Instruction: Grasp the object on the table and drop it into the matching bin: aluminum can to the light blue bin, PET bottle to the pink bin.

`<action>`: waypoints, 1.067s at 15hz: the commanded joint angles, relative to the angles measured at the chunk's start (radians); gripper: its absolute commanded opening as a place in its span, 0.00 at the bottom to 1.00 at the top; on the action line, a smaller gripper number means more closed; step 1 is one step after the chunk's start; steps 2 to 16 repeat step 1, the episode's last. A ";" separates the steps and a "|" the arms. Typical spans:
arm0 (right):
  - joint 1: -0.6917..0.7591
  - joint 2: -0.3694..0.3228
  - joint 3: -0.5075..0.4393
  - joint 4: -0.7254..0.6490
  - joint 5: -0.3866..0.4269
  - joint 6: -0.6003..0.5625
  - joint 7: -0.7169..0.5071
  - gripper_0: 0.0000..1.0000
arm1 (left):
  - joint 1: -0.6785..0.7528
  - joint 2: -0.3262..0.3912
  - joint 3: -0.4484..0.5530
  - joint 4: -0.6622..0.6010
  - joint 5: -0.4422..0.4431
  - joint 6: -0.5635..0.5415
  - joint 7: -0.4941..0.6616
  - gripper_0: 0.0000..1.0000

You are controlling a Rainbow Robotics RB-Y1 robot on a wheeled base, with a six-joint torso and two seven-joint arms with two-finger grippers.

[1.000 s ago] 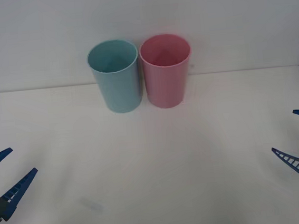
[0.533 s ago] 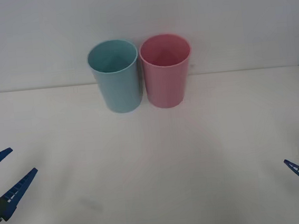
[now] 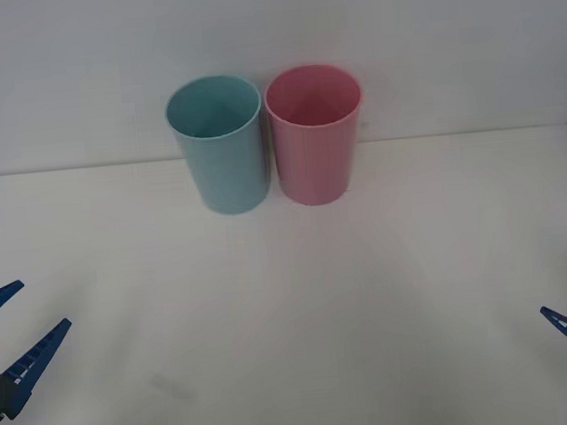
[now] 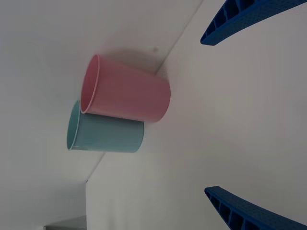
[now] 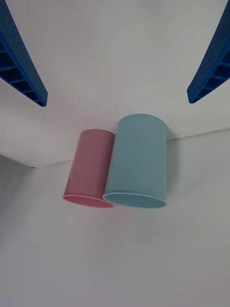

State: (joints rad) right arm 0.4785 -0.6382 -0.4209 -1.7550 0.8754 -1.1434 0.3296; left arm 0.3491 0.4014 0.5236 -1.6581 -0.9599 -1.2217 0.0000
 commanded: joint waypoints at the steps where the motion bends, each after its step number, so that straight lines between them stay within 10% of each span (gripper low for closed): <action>1: 0.000 0.000 -0.001 0.000 0.000 -0.004 -0.004 1.00 | 0.000 0.000 0.000 0.000 0.000 0.000 0.000 1.00; 16: 0.000 0.000 -0.001 0.000 0.000 -0.004 -0.004 1.00 | 0.000 0.000 0.000 0.000 0.000 0.000 0.000 1.00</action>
